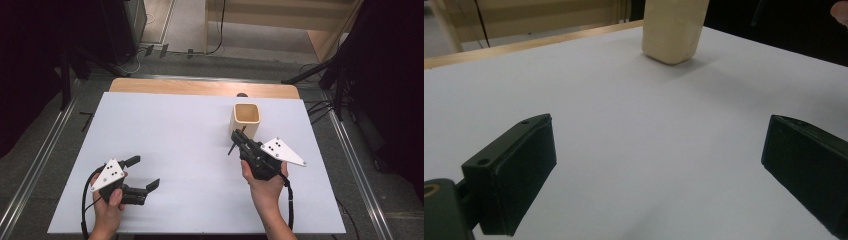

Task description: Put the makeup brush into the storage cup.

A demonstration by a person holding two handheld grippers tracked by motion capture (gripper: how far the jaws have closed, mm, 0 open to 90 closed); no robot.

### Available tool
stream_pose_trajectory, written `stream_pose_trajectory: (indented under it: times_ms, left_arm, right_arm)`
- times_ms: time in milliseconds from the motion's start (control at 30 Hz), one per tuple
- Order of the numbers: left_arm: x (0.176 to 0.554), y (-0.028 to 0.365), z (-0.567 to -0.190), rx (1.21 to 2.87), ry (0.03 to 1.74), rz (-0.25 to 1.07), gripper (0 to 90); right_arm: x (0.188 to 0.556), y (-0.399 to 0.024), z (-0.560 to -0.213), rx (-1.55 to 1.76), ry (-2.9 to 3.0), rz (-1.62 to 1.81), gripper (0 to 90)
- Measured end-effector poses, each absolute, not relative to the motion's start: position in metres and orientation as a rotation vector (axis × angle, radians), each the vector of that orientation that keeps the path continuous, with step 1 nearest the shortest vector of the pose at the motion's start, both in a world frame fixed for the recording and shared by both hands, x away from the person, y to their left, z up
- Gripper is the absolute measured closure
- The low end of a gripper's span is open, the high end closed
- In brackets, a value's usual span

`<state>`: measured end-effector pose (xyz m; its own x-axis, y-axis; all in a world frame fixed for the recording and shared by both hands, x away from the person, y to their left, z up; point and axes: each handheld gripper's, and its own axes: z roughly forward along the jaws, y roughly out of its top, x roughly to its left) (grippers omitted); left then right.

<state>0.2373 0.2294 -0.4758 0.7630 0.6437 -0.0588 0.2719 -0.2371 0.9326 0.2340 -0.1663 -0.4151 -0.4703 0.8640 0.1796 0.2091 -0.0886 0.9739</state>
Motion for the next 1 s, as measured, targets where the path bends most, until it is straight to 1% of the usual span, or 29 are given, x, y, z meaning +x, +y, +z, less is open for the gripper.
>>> stream_pose_trajectory:
  times_ms: [533, 1000]
  left_arm:
    - [0.231, 0.260, -0.476, 1.814, 0.744, 0.464, 1.6]
    - [0.227, 0.278, -0.476, 1.788, 0.765, 0.496, 1.6]
  right_arm:
    - [0.249, -0.175, -0.403, 1.163, 1.641, 1.542, 84.1]
    - [0.269, -0.186, -0.385, 1.171, 1.605, 1.518, 84.1]
